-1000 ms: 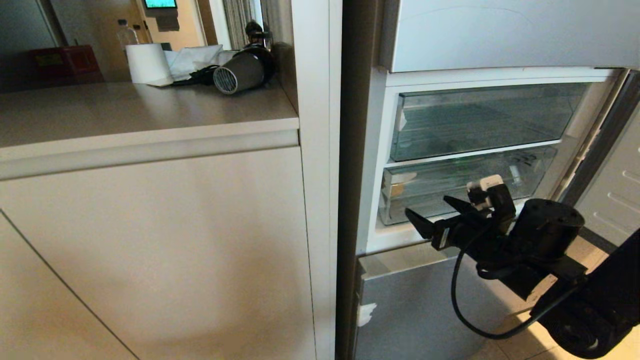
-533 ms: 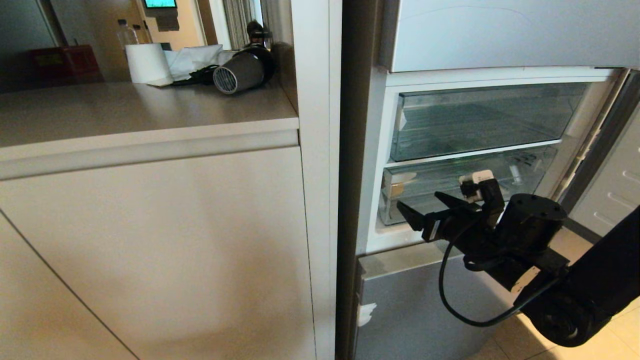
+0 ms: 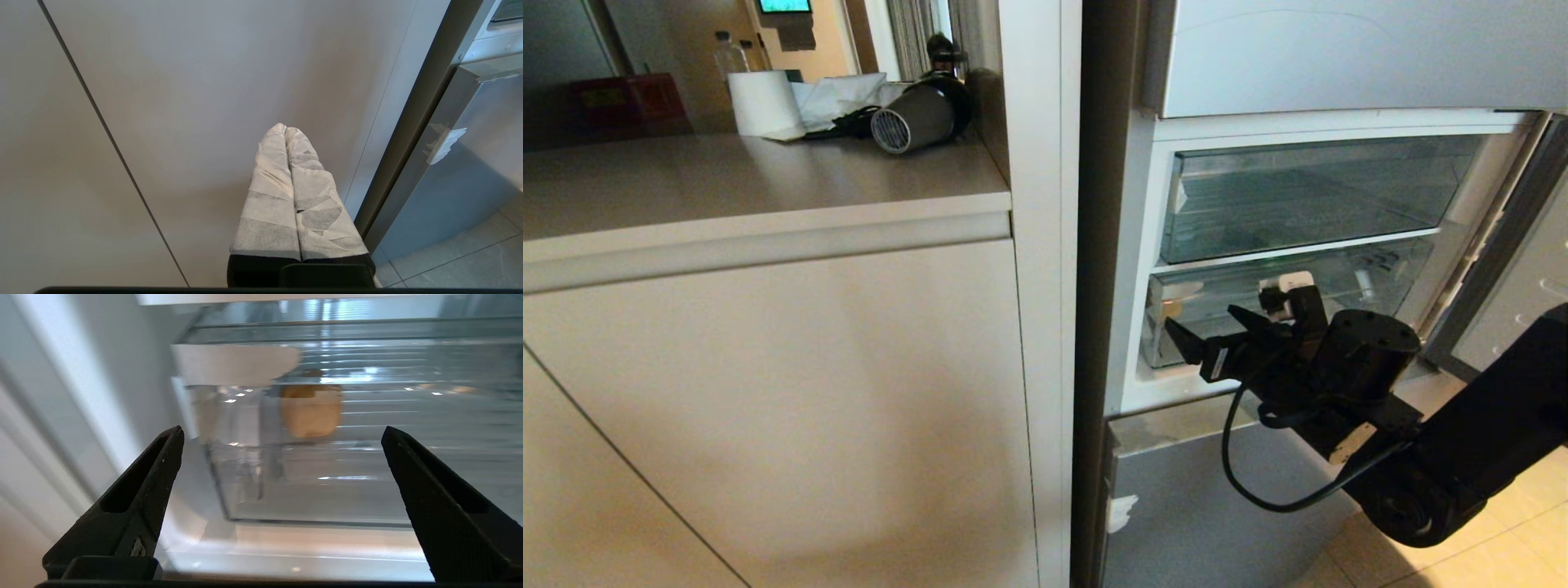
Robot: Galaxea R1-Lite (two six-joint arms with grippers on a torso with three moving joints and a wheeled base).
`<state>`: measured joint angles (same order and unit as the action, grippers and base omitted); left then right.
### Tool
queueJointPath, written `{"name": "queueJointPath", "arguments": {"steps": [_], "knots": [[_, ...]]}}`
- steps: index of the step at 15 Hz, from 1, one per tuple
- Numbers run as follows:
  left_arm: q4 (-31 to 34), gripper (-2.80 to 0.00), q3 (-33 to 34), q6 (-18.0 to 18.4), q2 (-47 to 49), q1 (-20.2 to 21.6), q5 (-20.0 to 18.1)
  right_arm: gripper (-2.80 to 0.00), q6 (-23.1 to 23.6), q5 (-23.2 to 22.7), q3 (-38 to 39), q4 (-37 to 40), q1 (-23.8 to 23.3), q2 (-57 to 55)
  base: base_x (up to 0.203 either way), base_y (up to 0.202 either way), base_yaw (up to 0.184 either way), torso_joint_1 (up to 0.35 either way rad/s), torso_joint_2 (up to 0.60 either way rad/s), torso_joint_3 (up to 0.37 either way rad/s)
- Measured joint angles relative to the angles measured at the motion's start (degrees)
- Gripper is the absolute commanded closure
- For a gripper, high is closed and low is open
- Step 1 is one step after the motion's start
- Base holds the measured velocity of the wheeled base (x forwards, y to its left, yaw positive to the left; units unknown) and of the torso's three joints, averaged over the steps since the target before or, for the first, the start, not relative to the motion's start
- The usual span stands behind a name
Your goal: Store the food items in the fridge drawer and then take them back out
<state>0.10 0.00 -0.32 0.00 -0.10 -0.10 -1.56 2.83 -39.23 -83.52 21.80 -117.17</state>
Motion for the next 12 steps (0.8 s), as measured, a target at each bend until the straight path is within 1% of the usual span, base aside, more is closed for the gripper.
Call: {"name": "queueJointPath", "arguments": {"steps": [3,8,12], "knots": [[0.0,0.0,0.0,0.0,0.0,0.0,0.0,-2.8,0.0,1.7,-0.6,0.0,0.0,-0.7,0.0,0.0,0.0,0.0,0.0,0.0],[0.0,0.0,0.0,0.0,0.0,0.0,0.0,-2.8,-0.2,1.7,-0.2,0.0,0.4,-0.3,0.0,0.0,0.0,0.0,0.0,0.0],[0.0,0.0,0.0,0.0,0.0,0.0,0.0,-2.8,-0.3,1.7,-1.8,0.1,1.2,-0.6,0.0,0.0,0.0,0.0,0.0,0.0]]}}
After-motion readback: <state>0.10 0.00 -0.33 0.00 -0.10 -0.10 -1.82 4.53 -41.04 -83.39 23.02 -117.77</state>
